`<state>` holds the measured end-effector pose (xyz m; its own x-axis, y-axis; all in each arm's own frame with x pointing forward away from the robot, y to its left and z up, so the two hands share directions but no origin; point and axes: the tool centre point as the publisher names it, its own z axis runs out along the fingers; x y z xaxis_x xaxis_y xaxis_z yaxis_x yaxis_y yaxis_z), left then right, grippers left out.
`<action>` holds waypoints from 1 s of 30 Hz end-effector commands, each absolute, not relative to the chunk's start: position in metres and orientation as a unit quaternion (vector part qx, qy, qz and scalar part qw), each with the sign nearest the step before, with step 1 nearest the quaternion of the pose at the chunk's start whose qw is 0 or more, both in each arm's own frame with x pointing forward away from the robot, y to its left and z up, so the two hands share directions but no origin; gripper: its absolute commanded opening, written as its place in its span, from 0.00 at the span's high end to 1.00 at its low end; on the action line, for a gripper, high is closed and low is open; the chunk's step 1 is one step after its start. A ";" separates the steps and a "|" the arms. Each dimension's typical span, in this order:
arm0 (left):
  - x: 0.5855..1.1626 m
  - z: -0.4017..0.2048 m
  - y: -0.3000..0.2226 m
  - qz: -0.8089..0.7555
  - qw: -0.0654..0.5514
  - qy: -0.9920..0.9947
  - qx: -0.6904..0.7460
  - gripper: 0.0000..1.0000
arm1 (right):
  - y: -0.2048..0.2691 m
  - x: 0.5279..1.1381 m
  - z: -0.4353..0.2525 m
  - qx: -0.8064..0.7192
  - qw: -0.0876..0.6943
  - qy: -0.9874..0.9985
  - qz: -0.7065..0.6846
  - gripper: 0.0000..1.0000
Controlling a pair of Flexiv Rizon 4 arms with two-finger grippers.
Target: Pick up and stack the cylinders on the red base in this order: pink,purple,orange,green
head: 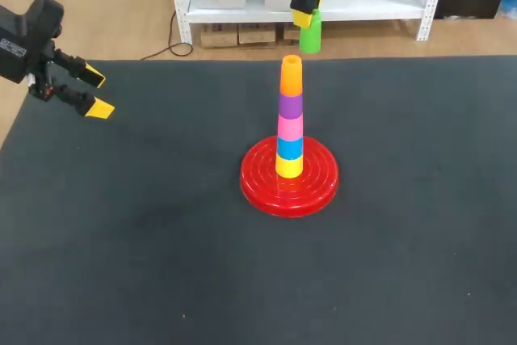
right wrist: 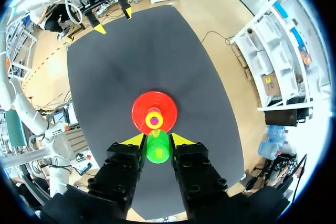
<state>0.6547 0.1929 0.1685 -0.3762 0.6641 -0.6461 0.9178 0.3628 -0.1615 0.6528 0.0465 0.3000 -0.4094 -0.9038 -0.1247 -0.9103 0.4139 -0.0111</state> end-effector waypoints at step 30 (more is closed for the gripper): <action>0.654 0.168 0.193 -0.258 0.247 0.788 0.502 0.00 | 0.069 0.656 0.275 -0.554 0.030 0.832 0.015 1.00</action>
<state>0.6547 0.1929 0.1685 -0.3762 0.6641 -0.6461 0.9178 0.3628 -0.1615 0.6528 0.0675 0.2769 -0.3813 -0.9217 -0.0712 -0.9236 0.3831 -0.0142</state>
